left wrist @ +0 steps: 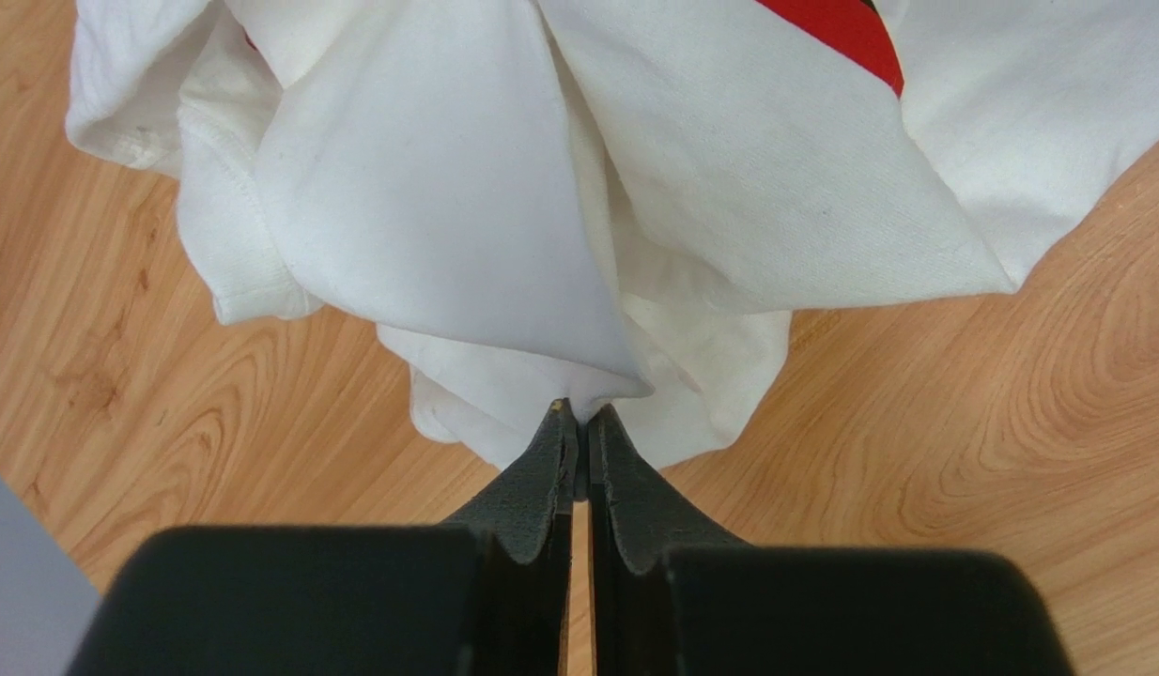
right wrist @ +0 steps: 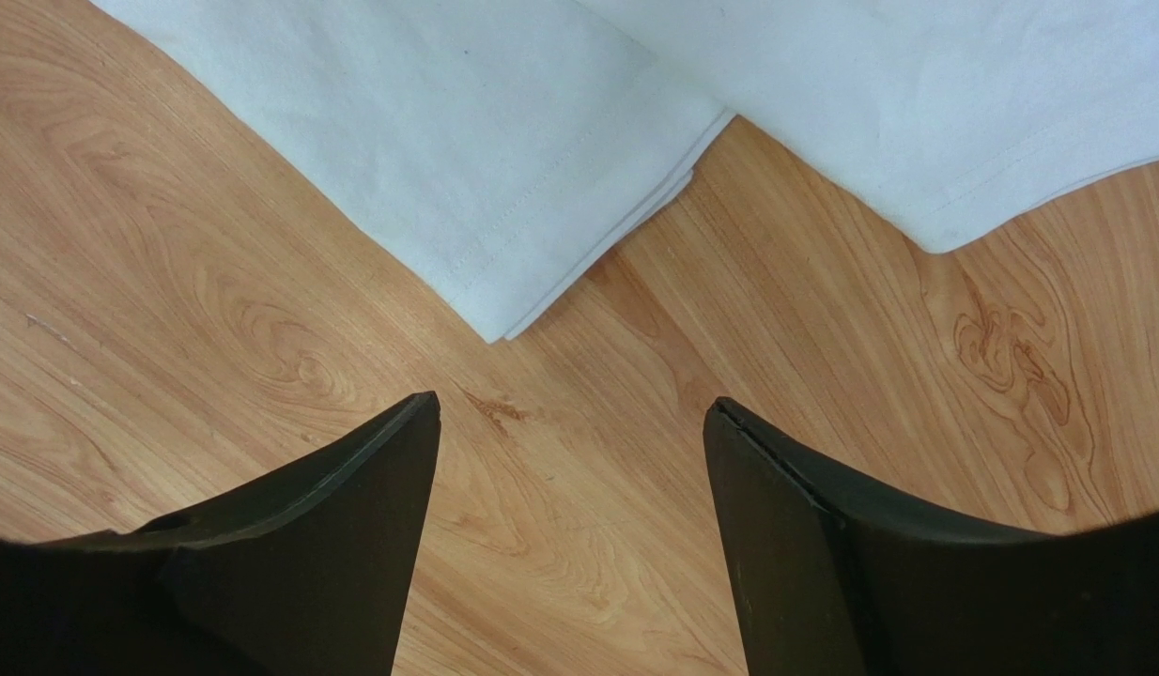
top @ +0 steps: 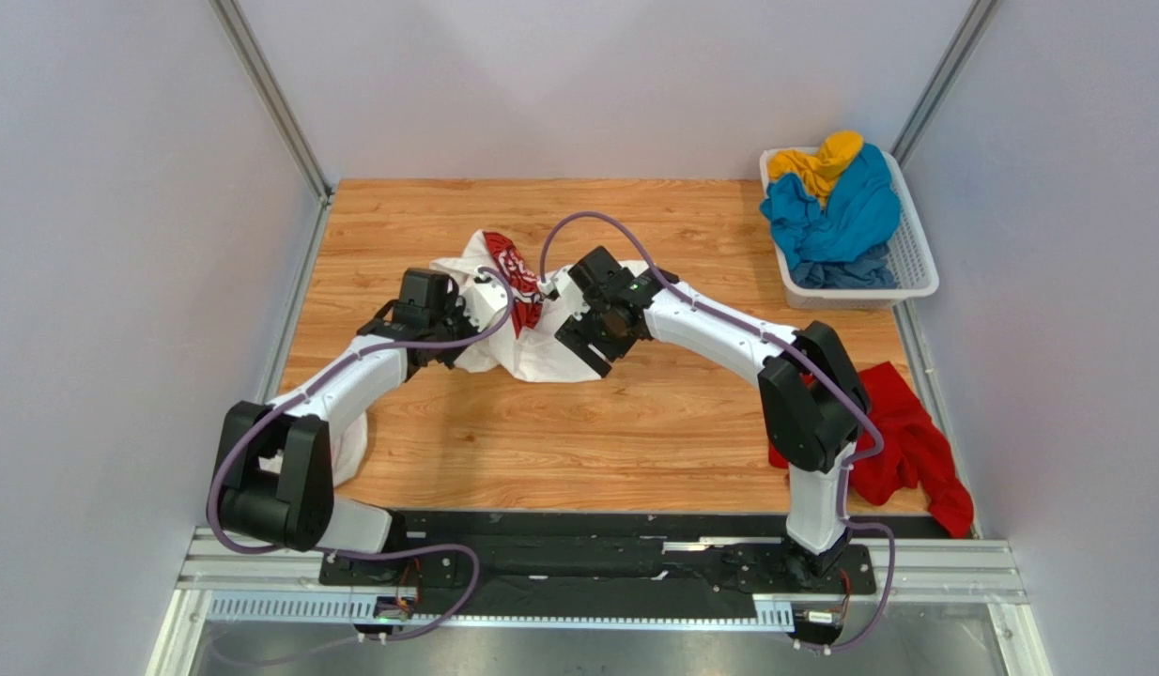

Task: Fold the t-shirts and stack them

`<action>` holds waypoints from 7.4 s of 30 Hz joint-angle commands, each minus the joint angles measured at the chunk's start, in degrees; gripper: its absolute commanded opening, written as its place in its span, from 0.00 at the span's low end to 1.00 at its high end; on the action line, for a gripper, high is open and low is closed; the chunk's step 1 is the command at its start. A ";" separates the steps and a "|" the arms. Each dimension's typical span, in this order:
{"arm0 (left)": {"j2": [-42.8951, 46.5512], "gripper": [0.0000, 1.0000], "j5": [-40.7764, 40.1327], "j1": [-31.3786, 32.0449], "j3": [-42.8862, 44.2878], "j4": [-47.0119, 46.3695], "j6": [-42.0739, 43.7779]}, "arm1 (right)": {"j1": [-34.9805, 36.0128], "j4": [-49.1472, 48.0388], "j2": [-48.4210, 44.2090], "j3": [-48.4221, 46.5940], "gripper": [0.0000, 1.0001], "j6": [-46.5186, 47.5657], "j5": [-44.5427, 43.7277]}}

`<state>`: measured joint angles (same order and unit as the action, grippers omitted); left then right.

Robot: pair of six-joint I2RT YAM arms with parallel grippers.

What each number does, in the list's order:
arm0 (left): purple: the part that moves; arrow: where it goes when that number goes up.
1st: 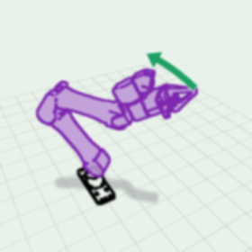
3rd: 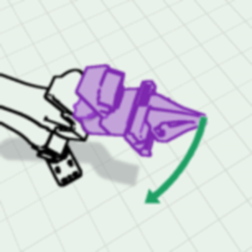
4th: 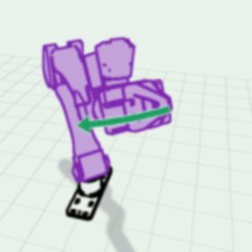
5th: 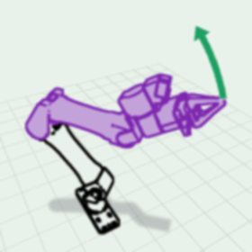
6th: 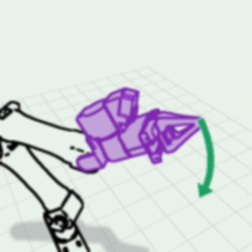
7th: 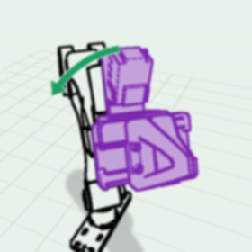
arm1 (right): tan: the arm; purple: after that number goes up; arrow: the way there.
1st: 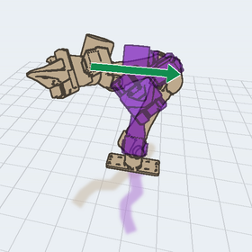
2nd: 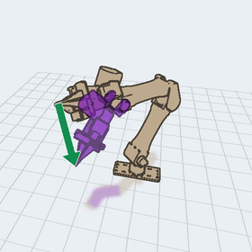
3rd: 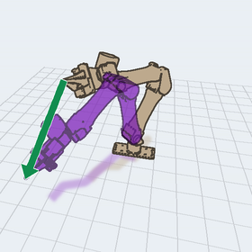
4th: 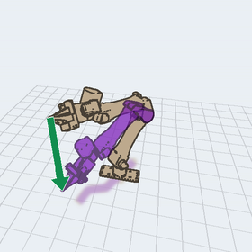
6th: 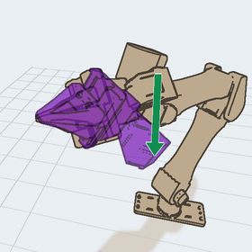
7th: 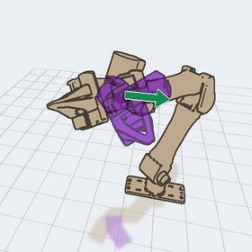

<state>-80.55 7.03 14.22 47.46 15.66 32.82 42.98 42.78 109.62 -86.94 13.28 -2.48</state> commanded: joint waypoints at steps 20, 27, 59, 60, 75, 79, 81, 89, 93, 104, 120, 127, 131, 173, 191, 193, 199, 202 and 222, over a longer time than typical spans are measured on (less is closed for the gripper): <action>3.38 0.00 -0.26 -0.16 1.85 -0.54 -0.47 | 0.35 -0.69 1.12 0.72 0.72 -0.62 -0.07; 5.23 0.00 -0.87 -0.16 1.49 -0.98 -0.91 | 0.44 -0.34 3.22 -1.04 0.70 -0.71 0.90; 7.69 0.00 -6.85 -0.16 -0.09 -3.35 3.22 | 0.96 1.86 11.31 -6.76 0.50 -0.01 5.03; 7.78 0.00 -6.85 -0.16 0.00 -3.36 3.30 | 0.96 1.86 11.23 -6.49 0.49 -0.01 5.03; 9.18 0.00 -8.87 -0.16 -0.44 -3.44 4.01 | 1.05 1.86 11.40 -6.23 0.00 1.31 2.66; 11.11 0.00 -9.40 -0.16 -0.62 -3.62 3.48 | 0.61 2.65 8.60 -5.79 0.00 2.10 -1.03; 11.91 0.00 -9.31 -0.16 -0.01 -3.01 2.69 | 0.18 3.00 5.53 -5.79 0.00 2.80 -4.80; 14.28 0.00 -10.10 -0.16 3.86 -1.95 0.58 | -4.22 9.68 -4.41 -13.51 0.00 4.47 -11.66; 14.90 0.00 -12.21 -0.16 5.44 -2.91 0.49 | -6.32 10.92 -8.80 -15.54 0.00 5.79 -15.09; 16.13 0.00 -16.96 -3.84 10.54 -6.87 -4.86 | -16.61 11.35 -14.96 -22.04 0.00 7.73 -18.18; 14.98 0.00 -9.14 -4.20 30.85 6.13 -7.33 | -23.21 17.68 -17.77 -28.75 0.00 7.11 -12.03; 21.31 0.00 -7.73 -4.20 21.72 7.28 -3.99 | -23.12 21.37 -26.21 -16.53 0.00 7.73 -7.46; 25.61 0.00 -7.38 -4.20 17.24 9.03 -2.32 | -23.21 25.85 -29.55 -13.70 0.00 7.73 -2.11; -3.82 0.00 -23.81 -4.99 14.85 -12.06 8.31 | -26.72 12.07 22.04 -35.42 0.32 12.21 -6.49; -1.62 0.00 -23.20 -4.99 12.39 -12.14 8.31 | -27.51 8.45 16.05 -25.03 0.41 10.54 -3.50; -1.71 0.00 -23.29 -4.99 12.30 -12.32 8.31 | -27.51 8.89 16.50 -25.74 0.41 10.28 -2.71; -2.33 0.00 -23.02 -4.99 12.65 -12.23 8.31 | -27.43 9.16 16.67 -25.56 0.42 9.93 -0.51; -2.68 0.00 -22.94 -4.99 12.74 -12.15 8.05 | -27.34 9.16 16.94 -25.48 0.42 9.93 0.28; -3.12 0.00 -22.76 -4.99 12.22 -12.14 7.70 | -26.90 8.63 21.77 -28.90 0.43 9.84 0.55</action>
<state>-84.03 -15.97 9.58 59.92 5.28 40.40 15.73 52.80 130.15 -113.01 23.64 -2.00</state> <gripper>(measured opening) 0.017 0.428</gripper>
